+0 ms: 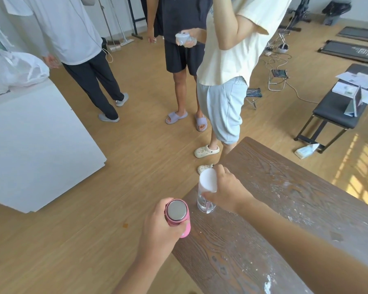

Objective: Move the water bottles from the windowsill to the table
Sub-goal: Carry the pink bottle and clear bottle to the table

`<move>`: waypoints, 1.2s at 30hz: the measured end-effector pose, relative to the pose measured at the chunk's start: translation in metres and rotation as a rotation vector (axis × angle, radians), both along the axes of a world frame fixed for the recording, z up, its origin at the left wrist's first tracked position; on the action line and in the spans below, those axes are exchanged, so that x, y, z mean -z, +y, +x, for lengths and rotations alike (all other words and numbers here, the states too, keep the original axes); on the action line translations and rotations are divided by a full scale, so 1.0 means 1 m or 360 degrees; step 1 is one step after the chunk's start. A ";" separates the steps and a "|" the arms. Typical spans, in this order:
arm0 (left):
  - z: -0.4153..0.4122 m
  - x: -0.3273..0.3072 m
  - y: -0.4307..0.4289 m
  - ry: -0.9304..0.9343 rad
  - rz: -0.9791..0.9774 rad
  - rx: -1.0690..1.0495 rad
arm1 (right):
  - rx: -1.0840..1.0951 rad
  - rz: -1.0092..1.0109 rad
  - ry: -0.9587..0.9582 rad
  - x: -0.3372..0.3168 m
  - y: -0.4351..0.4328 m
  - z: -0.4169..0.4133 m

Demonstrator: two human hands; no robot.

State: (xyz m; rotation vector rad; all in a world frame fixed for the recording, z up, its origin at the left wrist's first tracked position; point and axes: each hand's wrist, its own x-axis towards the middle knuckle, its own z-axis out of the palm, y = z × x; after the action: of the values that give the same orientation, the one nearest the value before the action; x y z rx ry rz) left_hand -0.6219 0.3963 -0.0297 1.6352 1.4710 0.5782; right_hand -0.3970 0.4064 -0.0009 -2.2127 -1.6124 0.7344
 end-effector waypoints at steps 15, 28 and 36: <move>0.144 -0.104 -0.034 0.0178 0.0670 0.0823 | 0.0297 -0.0004 0.0057 -0.049 -0.141 0.115; 0.466 -0.097 -0.337 -0.0035 0.0498 0.2154 | 0.1430 -0.0054 -0.0408 -0.071 -0.576 0.289; 0.584 -0.075 -0.500 0.0046 0.0536 0.2638 | 0.1732 -0.0277 -0.0404 -0.073 -0.750 0.292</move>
State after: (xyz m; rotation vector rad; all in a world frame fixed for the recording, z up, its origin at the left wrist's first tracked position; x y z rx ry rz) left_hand -0.0380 -0.1042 0.0457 2.4137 -0.3076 -0.1972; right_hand -0.1051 -0.3432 0.0723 -2.8610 -0.2159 0.2645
